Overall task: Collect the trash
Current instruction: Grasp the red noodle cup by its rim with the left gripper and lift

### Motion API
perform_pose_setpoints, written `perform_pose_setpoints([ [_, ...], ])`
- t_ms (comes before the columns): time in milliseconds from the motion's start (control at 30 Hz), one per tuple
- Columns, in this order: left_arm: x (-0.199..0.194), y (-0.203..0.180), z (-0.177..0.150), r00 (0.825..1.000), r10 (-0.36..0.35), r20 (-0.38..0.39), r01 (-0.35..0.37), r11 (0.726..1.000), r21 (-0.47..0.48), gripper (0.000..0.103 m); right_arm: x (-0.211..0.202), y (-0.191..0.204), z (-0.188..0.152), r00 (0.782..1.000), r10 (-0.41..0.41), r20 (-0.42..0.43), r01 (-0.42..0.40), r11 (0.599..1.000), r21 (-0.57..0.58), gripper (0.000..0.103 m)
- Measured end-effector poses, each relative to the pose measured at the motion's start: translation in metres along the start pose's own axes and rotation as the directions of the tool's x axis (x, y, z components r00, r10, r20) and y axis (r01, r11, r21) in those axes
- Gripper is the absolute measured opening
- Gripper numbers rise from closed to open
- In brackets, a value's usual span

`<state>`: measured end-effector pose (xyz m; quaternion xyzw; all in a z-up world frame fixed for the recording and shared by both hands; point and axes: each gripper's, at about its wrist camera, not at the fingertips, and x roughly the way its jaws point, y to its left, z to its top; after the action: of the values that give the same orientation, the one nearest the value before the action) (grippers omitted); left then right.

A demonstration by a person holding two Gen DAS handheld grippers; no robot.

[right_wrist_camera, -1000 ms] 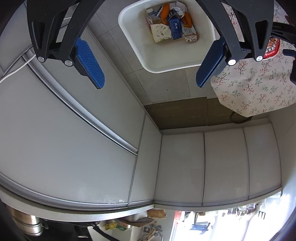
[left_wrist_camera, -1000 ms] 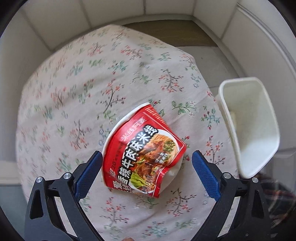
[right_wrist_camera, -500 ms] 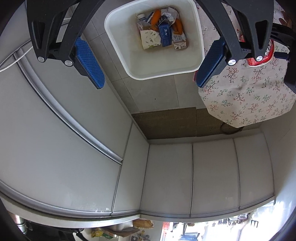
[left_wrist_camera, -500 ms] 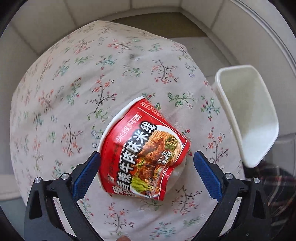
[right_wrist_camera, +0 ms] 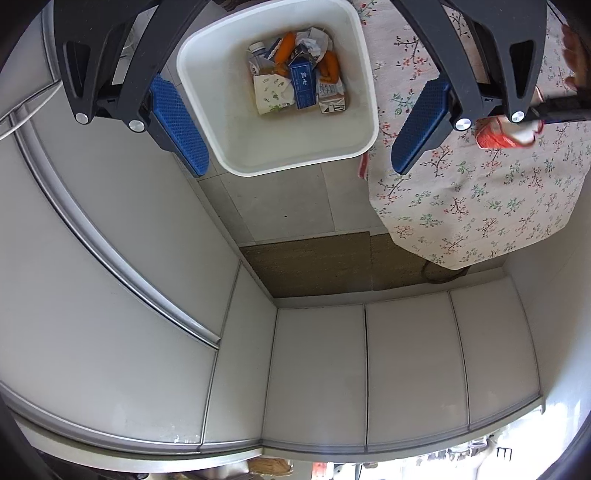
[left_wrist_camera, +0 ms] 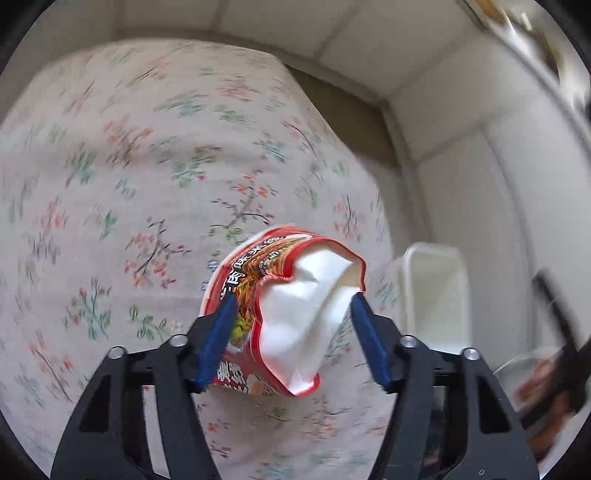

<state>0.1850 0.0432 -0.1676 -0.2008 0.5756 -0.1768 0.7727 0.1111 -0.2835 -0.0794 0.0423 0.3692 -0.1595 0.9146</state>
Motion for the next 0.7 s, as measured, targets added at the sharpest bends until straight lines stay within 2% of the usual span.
perform_pose_setpoints([
  [100,-0.015,0.03,0.002,0.998,-0.063,0.03,0.066,0.992,-0.111,0.054,0.001,0.01,-0.001,0.999,0.03,-0.017,-0.03,1.0,-0.004,0.096],
  [167,-0.02,0.032,0.001,0.998,-0.056,0.024,0.058,0.993,-0.104,0.059,0.002,0.017,-0.001,0.999,0.036,-0.021,-0.037,0.999,-0.017,0.096],
  [200,-0.021,0.03,0.0,0.999,-0.029,0.016,0.031,0.996,-0.087,0.068,0.003,0.021,-0.002,0.999,0.035,-0.02,-0.035,0.999,-0.028,0.096],
  [233,-0.022,0.025,-0.001,0.999,0.034,0.019,-0.033,0.998,-0.058,0.081,0.003,0.025,-0.002,0.999,0.033,-0.02,-0.033,0.999,-0.037,0.096],
  [267,-0.02,0.019,0.002,0.992,0.119,0.039,-0.118,0.993,-0.024,0.086,0.004,0.026,-0.003,0.999,0.031,-0.02,-0.032,0.999,-0.041,0.096],
  [300,-0.023,0.009,0.002,0.976,0.2,0.082,-0.202,0.979,0.018,0.087,0.004,0.027,-0.003,0.999,0.031,-0.021,-0.032,0.999,-0.045,0.096],
  [400,-0.024,-0.013,0.009,0.936,0.325,0.134,-0.339,0.936,0.094,0.089,0.006,0.028,-0.002,0.999,0.037,-0.028,-0.038,0.999,-0.035,0.096],
  [467,-0.016,-0.018,0.006,0.937,0.331,0.111,-0.345,0.927,0.145,0.089,0.007,0.028,0.0,0.998,0.047,-0.032,-0.048,0.999,-0.024,0.096],
  [533,0.001,-0.032,0.002,0.933,0.35,0.08,-0.359,0.907,0.219,0.091,0.006,0.028,0.002,0.998,0.06,-0.033,-0.06,0.998,-0.018,0.096],
  [600,0.024,-0.045,-0.006,0.908,0.415,0.051,-0.409,0.857,0.314,0.091,0.004,0.028,0.004,0.997,0.071,-0.028,-0.071,0.997,-0.016,0.096],
  [633,0.037,-0.052,-0.014,0.888,0.456,0.053,-0.443,0.82,0.362,0.091,0.002,0.027,0.005,0.997,0.075,-0.021,-0.076,0.997,-0.014,0.096],
  [667,0.041,-0.053,-0.019,0.886,0.461,0.056,-0.447,0.813,0.374,0.091,0.0,0.025,0.005,0.997,0.077,-0.014,-0.077,0.997,-0.011,0.096],
  [700,0.046,-0.055,-0.022,0.89,0.454,0.053,-0.439,0.816,0.376,0.091,-0.002,0.025,0.006,0.997,0.078,-0.009,-0.078,0.997,-0.007,0.096],
])
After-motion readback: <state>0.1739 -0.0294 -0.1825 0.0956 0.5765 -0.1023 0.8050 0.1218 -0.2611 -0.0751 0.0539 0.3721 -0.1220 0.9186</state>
